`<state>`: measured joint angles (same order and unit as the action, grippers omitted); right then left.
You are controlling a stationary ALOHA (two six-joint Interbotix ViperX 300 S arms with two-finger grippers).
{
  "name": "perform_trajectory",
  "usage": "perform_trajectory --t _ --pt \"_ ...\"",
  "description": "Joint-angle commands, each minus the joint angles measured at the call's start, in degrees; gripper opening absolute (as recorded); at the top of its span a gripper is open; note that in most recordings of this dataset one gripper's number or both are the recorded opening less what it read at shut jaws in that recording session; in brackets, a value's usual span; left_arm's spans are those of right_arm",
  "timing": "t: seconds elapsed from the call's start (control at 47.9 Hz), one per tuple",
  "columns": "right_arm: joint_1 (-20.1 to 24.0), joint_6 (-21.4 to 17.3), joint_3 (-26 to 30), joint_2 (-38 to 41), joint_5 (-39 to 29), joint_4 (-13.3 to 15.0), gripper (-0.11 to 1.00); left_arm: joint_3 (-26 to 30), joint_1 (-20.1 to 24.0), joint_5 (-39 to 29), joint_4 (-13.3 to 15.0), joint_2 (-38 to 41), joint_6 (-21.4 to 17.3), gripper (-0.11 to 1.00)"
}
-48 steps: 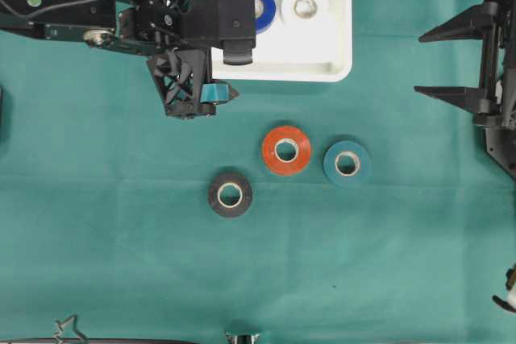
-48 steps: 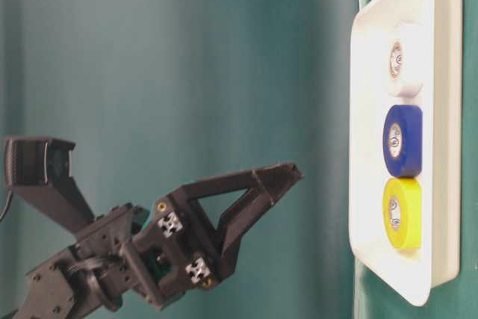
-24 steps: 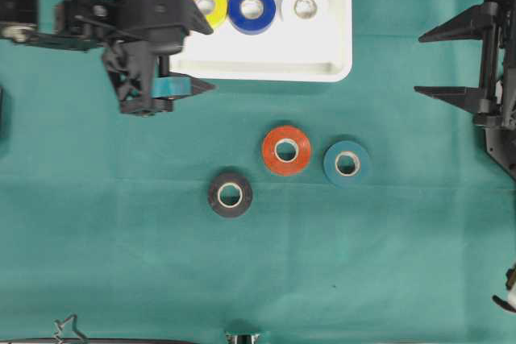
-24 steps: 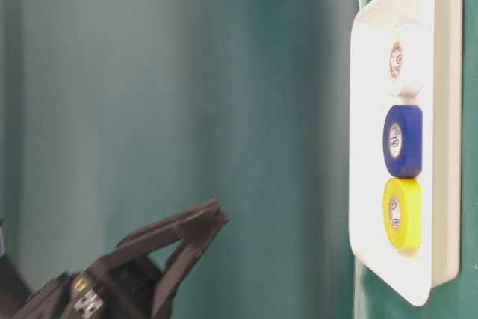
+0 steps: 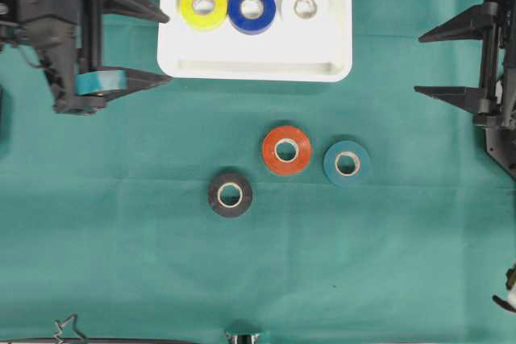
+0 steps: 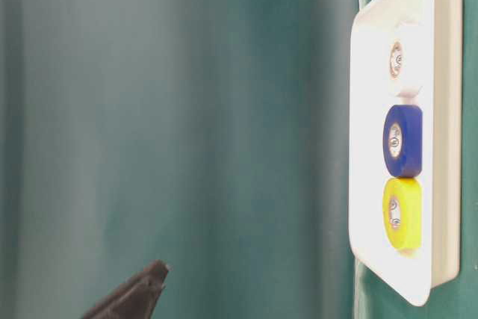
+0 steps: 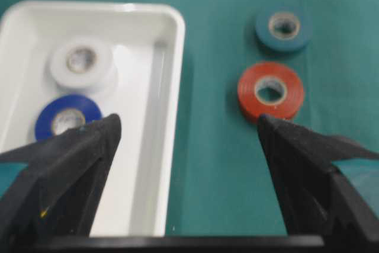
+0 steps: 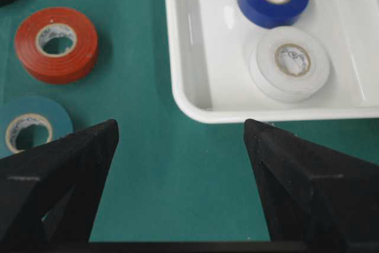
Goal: Pick up the tape from a random location and place it into the white case.
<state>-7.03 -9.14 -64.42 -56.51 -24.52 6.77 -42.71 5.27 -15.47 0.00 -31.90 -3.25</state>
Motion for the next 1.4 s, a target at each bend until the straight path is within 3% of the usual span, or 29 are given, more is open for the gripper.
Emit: perform_trajectory --t 0.0,0.251,0.648,1.066,1.379 --pt "0.18 0.00 1.49 0.44 0.35 0.18 0.82 -1.85 -0.09 3.52 0.18 -2.02 0.09 0.93" --pt "0.18 0.00 1.41 0.44 0.79 0.09 0.82 -7.29 -0.18 9.58 0.44 -3.52 0.09 0.93" --pt "0.18 0.00 1.76 3.60 7.21 0.18 0.82 -7.47 -0.35 10.11 0.44 -2.90 0.09 0.93" --pt "0.18 0.18 7.03 13.71 18.02 0.18 0.82 -7.38 -0.53 11.43 0.44 -2.72 0.09 0.93" --pt "0.18 0.35 11.95 20.48 21.97 0.18 0.82 -7.65 -0.53 11.51 0.44 -2.72 0.09 0.92"
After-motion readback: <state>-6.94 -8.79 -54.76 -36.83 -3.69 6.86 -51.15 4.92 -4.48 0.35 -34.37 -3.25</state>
